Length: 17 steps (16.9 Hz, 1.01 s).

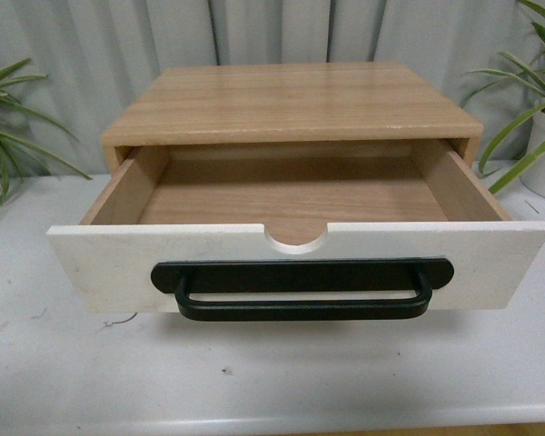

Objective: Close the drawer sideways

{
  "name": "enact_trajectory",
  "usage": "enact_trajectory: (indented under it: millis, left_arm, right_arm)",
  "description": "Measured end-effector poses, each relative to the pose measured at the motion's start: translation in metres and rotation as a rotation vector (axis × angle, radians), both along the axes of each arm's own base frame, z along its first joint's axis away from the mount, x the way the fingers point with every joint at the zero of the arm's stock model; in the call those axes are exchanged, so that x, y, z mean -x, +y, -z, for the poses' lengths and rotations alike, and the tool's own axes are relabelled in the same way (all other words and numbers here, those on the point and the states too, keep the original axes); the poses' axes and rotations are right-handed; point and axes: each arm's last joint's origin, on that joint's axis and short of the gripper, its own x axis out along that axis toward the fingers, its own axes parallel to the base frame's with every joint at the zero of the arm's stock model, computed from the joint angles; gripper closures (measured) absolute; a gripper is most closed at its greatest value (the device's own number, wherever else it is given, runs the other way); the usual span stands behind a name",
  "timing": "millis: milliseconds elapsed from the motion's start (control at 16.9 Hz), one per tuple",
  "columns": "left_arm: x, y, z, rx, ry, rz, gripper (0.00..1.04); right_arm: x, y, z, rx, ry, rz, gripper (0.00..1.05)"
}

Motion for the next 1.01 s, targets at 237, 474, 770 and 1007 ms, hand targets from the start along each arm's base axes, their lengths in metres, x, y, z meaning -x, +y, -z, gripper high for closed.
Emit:
enact_trajectory:
  millis: [237, 474, 770, 1007]
  left_arm:
    - [0.0000, 0.0000, 0.0000, 0.000, 0.000, 0.000, 0.07]
    - [0.0000, 0.0000, 0.0000, 0.000, 0.000, 0.000, 0.07]
    - [0.0000, 0.0000, 0.0000, 0.000, 0.000, 0.000, 0.07]
    - [0.0000, 0.0000, 0.0000, 0.000, 0.000, 0.000, 0.07]
  right_arm:
    - [0.0000, 0.0000, 0.0000, 0.000, 0.000, 0.000, 0.06]
    - [0.0000, 0.0000, 0.0000, 0.000, 0.000, 0.000, 0.06]
    - [0.0000, 0.0000, 0.0000, 0.000, 0.000, 0.000, 0.06]
    - [0.0000, 0.0000, 0.0000, 0.000, 0.000, 0.000, 0.06]
